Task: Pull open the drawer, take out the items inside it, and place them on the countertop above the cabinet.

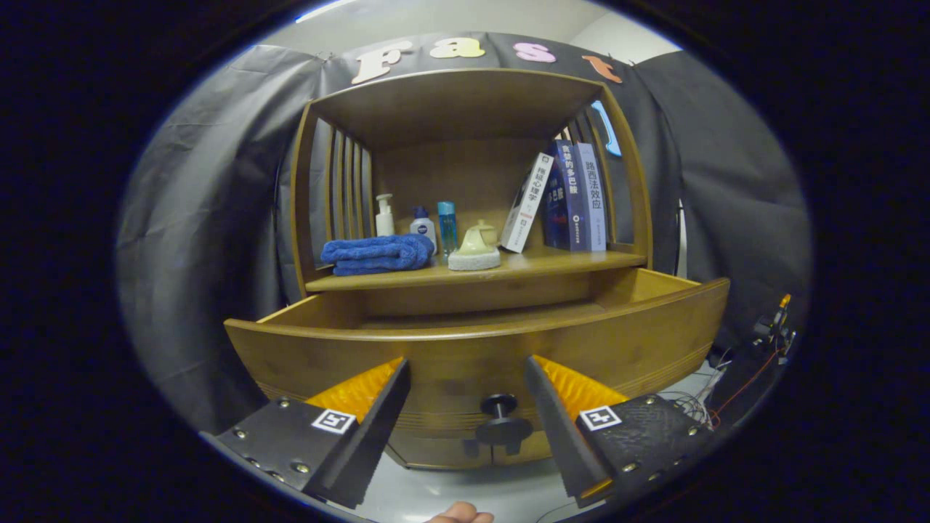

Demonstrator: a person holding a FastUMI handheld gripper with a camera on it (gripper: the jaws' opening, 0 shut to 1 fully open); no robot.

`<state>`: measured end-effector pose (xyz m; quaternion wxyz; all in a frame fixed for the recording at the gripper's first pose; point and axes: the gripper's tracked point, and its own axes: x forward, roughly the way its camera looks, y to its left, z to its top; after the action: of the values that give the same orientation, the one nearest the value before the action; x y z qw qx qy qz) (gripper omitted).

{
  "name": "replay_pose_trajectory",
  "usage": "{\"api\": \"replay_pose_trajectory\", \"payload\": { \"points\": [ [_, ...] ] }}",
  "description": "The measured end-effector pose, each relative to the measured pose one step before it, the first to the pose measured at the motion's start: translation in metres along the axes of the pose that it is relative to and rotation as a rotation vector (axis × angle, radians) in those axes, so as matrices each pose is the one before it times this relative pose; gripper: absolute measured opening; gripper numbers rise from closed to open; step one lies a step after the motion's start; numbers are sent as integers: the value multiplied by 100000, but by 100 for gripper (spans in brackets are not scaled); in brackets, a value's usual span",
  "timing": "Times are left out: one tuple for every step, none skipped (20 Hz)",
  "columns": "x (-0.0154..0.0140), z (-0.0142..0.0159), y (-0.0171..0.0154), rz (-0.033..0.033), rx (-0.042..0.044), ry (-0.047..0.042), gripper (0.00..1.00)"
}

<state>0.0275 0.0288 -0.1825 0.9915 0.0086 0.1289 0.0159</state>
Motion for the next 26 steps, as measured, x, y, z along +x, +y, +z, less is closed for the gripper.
{"api": "replay_pose_trajectory", "payload": {
  "points": [
    [-76,603,-74,109,358,-1955,96],
    [373,-453,18,280,-316,2248,96],
    [302,529,-86,18,679,-1252,97],
    [379,-241,65,-42,-157,1289,97],
    [322,311,-82,-57,185,-524,97],
    [476,-59,51,89,-39,958,97],
    [342,128,33,7,196,-47,97],
    [374,4,-2,83,32,600,97],
    [291,68,-87,155,336,-2,96],
    [229,103,-82,378,589,-20,97],
    [253,104,-1,465,758,-537,97],
    [455,156,-12,216,761,-184,96],
    [355,35,34,-108,630,-434,96],
    [547,99,55,-288,356,-18,96],
    [515,25,156,-346,156,135,96],
    [521,46,53,-263,-244,344,96],
    [416,-21,54,-260,-450,153,96],
    [427,142,51,4,45,131,96],
    [506,119,22,133,380,-103,96],
    [378,73,10,44,-34,104,96],
    [474,39,24,-64,-46,-54,96],
    [472,38,-1,-5,152,158,97],
    [431,38,43,26,194,37,97],
    [364,86,9,4,4,181,97],
    [399,96,2,-22,-136,-13,97],
    [226,5,-26,65,131,-245,97]
  ]
}}
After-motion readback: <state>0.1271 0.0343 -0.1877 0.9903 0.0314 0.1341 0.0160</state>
